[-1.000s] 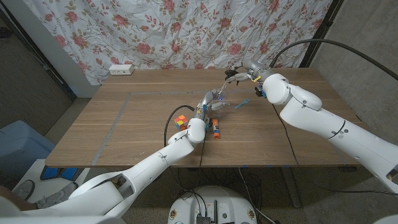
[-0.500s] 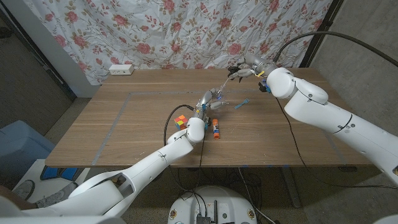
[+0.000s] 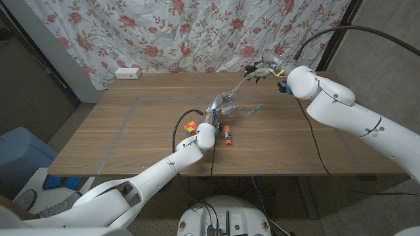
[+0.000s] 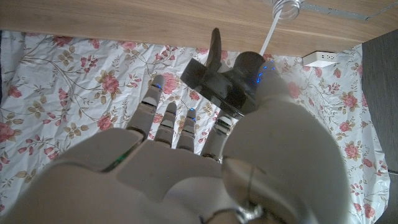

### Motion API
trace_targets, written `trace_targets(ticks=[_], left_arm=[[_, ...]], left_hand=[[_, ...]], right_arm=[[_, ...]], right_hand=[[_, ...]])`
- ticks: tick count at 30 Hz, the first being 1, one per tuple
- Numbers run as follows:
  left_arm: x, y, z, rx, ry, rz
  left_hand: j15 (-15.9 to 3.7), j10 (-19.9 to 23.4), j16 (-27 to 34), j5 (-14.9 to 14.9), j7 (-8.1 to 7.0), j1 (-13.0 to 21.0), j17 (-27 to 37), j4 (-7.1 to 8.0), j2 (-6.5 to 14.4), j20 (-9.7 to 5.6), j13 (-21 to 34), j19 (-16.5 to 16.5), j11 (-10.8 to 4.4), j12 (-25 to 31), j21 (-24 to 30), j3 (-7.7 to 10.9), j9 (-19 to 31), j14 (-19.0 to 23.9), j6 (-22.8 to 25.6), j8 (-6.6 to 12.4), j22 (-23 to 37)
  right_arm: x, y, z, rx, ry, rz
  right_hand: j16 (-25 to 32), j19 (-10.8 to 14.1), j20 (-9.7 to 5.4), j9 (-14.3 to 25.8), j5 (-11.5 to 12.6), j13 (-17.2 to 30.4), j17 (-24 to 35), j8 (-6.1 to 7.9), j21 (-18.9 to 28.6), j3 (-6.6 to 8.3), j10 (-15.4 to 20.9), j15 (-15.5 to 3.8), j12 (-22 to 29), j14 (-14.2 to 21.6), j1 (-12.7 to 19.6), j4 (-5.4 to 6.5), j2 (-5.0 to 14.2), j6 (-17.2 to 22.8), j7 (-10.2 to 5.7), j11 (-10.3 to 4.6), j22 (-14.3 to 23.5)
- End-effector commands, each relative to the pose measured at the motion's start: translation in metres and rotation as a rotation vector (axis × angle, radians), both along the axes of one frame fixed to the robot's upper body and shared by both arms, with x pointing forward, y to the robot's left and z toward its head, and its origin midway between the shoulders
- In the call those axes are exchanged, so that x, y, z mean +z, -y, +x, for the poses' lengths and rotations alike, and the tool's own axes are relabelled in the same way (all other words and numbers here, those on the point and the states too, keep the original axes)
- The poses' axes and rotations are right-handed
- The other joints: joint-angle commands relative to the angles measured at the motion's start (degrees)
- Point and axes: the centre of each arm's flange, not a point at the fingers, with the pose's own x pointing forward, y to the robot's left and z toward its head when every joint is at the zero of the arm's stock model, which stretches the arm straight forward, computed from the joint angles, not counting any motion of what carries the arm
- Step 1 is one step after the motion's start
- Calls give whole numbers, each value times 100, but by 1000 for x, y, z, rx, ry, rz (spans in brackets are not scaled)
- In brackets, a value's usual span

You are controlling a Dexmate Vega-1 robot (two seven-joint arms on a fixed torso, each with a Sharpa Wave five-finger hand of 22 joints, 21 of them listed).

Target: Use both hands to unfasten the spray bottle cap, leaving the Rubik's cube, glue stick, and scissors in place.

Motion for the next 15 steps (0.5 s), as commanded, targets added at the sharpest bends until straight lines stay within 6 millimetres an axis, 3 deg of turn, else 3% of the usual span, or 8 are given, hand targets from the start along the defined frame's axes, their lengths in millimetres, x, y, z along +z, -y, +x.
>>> trace_targets(ticks=[1,15], left_arm=[[-5,-9,-2,10,0,-17],[-9,-18,-6,22,-6,-37]], left_hand=[[-565,148,-26,-6,-3,-626,5,161,622,-212,20,41,-139,-20,-5,202,3,34,148,17,17],[-564,149,-62,-9,-20,-642,-31,155,584,-190,-1,13,-165,-44,-14,189,2,8,137,6,16]], right_arm=[[7,6,-10,-3,17,-12],[16,10,-21,15,25,13]], right_hand=[[18,-2,18,21,42,5,25,38,-7,24,64,-19,-34,50,41,24,25,53,-13,19,6],[19,-8,32,11,49,6,26,56,-14,24,107,-21,-41,61,47,26,38,80,0,12,6]])
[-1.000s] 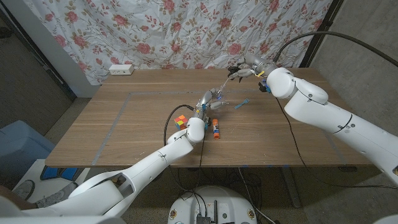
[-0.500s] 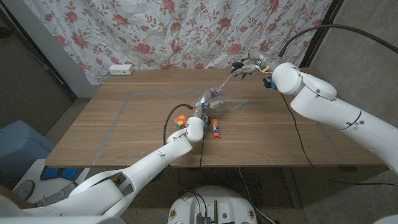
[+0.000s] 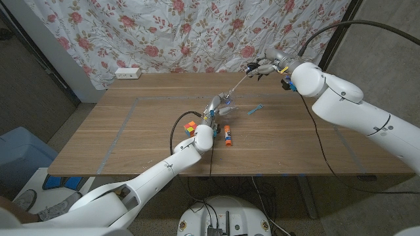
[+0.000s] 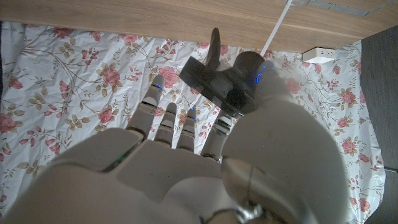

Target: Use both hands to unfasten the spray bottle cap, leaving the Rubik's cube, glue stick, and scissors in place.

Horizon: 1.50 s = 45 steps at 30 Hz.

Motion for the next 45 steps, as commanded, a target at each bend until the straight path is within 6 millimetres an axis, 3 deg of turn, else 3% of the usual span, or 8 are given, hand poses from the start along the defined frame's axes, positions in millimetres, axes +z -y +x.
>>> trace_targets(ticks=[1,12,14,29,36,45], left_arm=[[-3,-8,-3,13,-3,-15],[-5,-14,-2,12,-12,-27],[-4,-15,-2,13,-11,-17],[-9,-11,5,-11,-18,-45],[-12,-9,8,-39,-26,-70],[-17,-7,13,-67,-42,-90]], left_hand=[[-556,145,-9,-9,-32,-642,-1,157,589,-185,14,7,-161,-6,-16,189,2,0,131,25,16],[-557,137,-23,-11,-30,-656,-17,163,581,-181,4,-10,-162,-22,-20,177,1,-14,132,21,16],[-554,110,-39,-17,-37,-681,-15,172,564,-84,-5,-86,-186,-43,-45,151,0,-66,117,12,16],[-664,-56,-151,-30,-152,-846,-65,215,500,69,-91,-419,-349,-194,-110,73,-23,-308,86,-35,19],[-665,-337,-332,-30,-241,-1023,-250,223,418,241,-207,-692,-412,-428,-110,94,-72,-598,3,-166,23],[-651,-522,-456,-51,-349,-1207,-548,194,229,308,-394,-892,-516,-622,-81,109,-132,-898,-23,-424,22]], right_arm=[[8,5,-10,6,14,21],[15,12,-16,10,24,52],[16,14,-17,12,27,59],[20,26,-22,-23,64,86],[17,31,-17,-62,58,80],[9,37,-9,-116,33,65]], right_hand=[[20,-8,32,9,21,6,26,37,-15,25,56,-16,6,65,33,26,24,81,-6,1,6],[24,-12,42,2,26,6,26,56,-18,26,81,-17,-2,83,39,27,35,113,2,1,6],[23,-13,45,0,27,6,27,59,-18,27,82,-19,-4,81,39,27,37,118,4,0,6],[23,-25,64,-9,34,7,29,70,-23,28,106,-32,-16,89,42,30,54,125,12,12,6],[23,-30,61,-12,36,8,29,70,-24,28,108,-39,-23,92,43,31,60,118,7,9,6],[28,-27,58,-17,40,8,30,81,-23,29,130,-41,-24,109,45,31,69,134,2,9,6]])
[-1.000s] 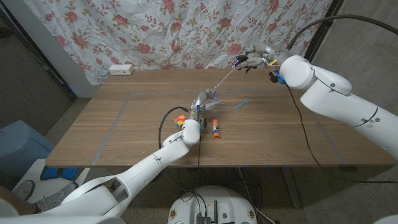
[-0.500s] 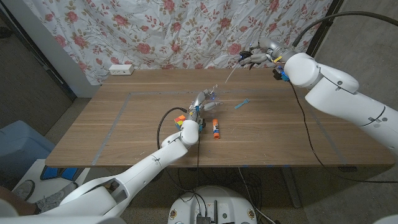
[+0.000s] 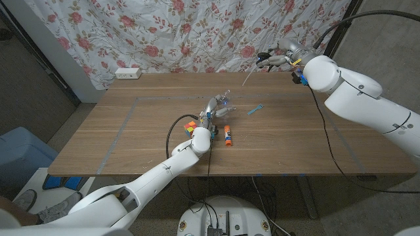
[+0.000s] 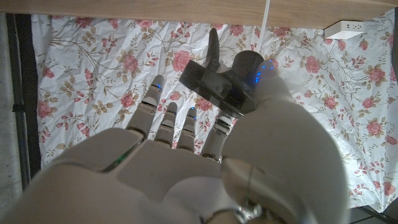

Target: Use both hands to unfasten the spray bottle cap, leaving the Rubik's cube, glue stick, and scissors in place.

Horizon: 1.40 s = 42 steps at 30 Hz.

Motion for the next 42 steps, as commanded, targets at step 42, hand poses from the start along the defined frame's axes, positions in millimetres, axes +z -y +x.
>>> trace_targets(ticks=[42], left_arm=[[-24,3,16,-63,-114,6]], left_hand=[[-526,-732,-57,-50,-342,-728,-518,2,441,107,-1168,-418,85,-319,34,-51,-61,-991,-132,-1549,13]], right_arm=[[-14,18,19,-76,-54,29]], right_hand=[[29,5,4,-12,60,10,39,53,-2,33,78,-17,-55,87,32,32,92,86,-31,-32,6]])
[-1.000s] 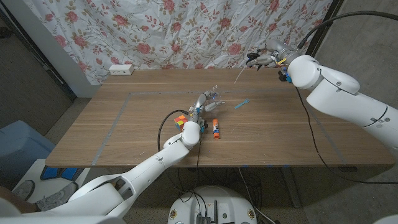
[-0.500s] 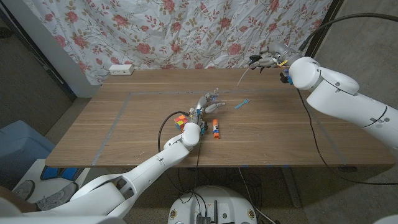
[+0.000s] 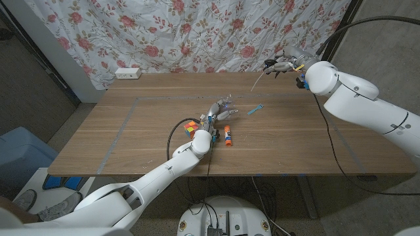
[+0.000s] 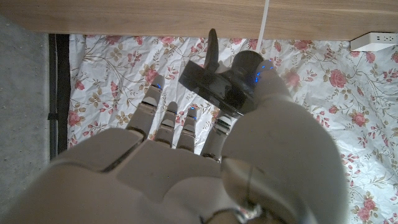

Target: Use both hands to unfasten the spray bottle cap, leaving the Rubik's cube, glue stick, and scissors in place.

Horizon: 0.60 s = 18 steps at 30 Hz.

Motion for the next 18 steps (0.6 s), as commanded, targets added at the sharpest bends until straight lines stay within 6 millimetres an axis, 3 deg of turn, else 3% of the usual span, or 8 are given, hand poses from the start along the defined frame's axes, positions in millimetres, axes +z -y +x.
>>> trace_targets(ticks=[1,11,18], left_arm=[[-5,-2,3,-5,-30,3],[-7,-2,4,-16,-42,2],[-9,-2,4,-33,-56,0]], left_hand=[[-571,-40,6,-11,-225,-166,-5,11,200,26,-56,-35,29,24,35,9,6,-82,186,-115,13],[-416,-169,6,-10,-433,-209,-3,14,235,76,-238,-119,114,20,32,-5,12,-237,62,-429,14],[-270,-386,12,-2,-577,-243,-2,4,251,109,-387,-202,456,2,36,-17,19,-381,88,-678,14]], right_arm=[[0,-1,2,10,-4,9],[0,-2,3,11,-7,16],[1,-3,4,19,-7,12]], right_hand=[[29,5,4,14,33,11,11,42,-3,24,48,-10,-5,34,19,22,79,89,-26,3,6],[29,3,0,10,35,11,12,44,-3,24,52,-15,-9,38,22,20,86,84,-27,0,6],[28,0,-1,7,36,11,13,50,-5,24,63,-19,-8,39,22,22,93,92,-21,3,6]])
